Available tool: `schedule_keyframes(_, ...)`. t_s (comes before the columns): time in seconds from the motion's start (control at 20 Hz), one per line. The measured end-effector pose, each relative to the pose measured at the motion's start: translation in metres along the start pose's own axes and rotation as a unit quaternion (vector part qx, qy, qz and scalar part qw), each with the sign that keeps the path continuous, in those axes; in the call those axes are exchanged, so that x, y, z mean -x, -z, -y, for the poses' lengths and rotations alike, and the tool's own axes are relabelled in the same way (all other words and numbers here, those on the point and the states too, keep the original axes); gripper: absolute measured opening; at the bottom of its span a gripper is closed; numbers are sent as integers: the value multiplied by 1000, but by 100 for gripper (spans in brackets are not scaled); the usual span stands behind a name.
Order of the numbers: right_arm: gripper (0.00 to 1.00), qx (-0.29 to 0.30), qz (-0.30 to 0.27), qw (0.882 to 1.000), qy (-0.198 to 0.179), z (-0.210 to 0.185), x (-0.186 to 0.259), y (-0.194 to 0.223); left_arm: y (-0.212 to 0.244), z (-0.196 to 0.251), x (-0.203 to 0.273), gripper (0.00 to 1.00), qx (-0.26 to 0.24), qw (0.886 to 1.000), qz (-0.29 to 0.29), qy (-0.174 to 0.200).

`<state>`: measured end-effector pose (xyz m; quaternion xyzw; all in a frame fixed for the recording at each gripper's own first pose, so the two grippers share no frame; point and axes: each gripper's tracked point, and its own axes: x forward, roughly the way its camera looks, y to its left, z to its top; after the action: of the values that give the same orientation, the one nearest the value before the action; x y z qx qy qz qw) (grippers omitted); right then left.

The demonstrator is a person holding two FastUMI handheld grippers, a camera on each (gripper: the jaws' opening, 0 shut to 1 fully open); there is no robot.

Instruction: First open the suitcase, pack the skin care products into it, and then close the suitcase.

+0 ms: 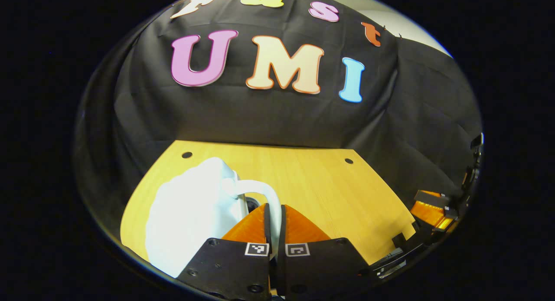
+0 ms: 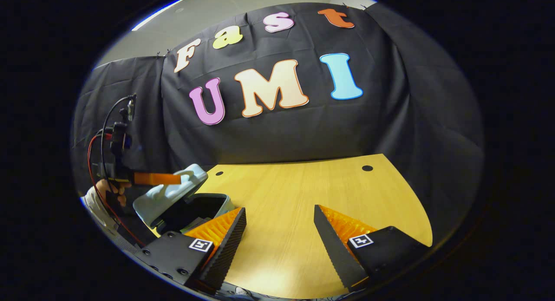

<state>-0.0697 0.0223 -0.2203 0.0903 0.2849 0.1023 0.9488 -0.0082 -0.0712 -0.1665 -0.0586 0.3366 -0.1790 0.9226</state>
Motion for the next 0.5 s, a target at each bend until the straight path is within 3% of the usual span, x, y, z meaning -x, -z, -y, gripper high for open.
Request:
schedule_keyframes(0.15, 98, -2, 2, 1000, 11, 10, 8, -4, 40, 20, -25, 1, -5, 1000, -28, 11)
schedule_keyframes(0.35, 98, 0, 4, 1000, 21, 24, 16, -8, 86, 30, -50, 2, -24, 998, -65, -3)
schedule_keyframes(0.45, 98, 1, 15, 1000, 19, 29, 21, -16, 84, 41, -53, 10, -19, 999, -41, -17)
schedule_keyframes(0.5, 98, 3, 27, 1000, 16, 31, 22, -24, 73, 51, -44, 31, -23, 999, -16, -22)
